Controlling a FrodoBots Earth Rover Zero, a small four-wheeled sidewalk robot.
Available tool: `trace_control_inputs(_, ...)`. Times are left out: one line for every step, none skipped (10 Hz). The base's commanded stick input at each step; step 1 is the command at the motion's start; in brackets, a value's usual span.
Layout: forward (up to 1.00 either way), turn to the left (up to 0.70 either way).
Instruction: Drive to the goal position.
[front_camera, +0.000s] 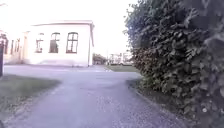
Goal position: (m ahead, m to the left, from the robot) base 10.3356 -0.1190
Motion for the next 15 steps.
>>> trace_control_inputs(0.50,0.00)
trace_control_inputs(0.50,0.00)
trace_control_inputs(0.50,0.00)
trace_control_inputs(0.50,0.00)
trace_control_inputs(0.50,0.00)
trace_control_inputs(0.50,0.00)
trace_control_inputs(0.50,0.00)
trace_control_inputs(0.50,0.00)
trace_control_inputs(0.50,0.00)
trace_control_inputs(0.50,0.00)
trace_control_inputs(0.50,0.03)
trace_control_inputs(0.50,0.20)
trace_control_inputs(0.50,0.42)
trace_control_inputs(0.50,0.50)
trace_control_inputs(0.50,0.50)
